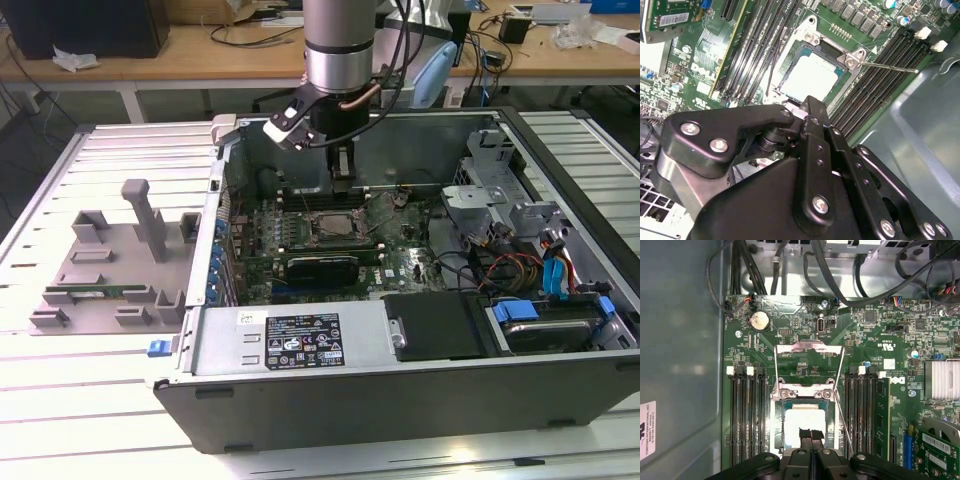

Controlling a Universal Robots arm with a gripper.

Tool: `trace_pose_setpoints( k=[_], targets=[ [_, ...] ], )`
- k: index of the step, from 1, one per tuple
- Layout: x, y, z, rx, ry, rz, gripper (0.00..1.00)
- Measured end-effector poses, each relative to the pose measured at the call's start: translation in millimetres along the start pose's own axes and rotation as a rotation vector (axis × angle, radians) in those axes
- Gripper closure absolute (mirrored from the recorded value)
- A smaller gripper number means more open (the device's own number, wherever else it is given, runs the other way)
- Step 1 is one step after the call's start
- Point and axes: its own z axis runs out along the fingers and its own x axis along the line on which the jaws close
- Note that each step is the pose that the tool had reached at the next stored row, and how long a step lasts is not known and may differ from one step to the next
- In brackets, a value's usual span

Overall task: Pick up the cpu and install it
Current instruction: 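Place the cpu into insertion slot, then close the cpu cover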

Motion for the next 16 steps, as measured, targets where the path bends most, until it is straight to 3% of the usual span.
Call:
trace_pose_setpoints(
  k=[16],
  targets=[
    [0.0,0.0,0.0,0.0043,0.0,0.0,0.89]
  ],
)
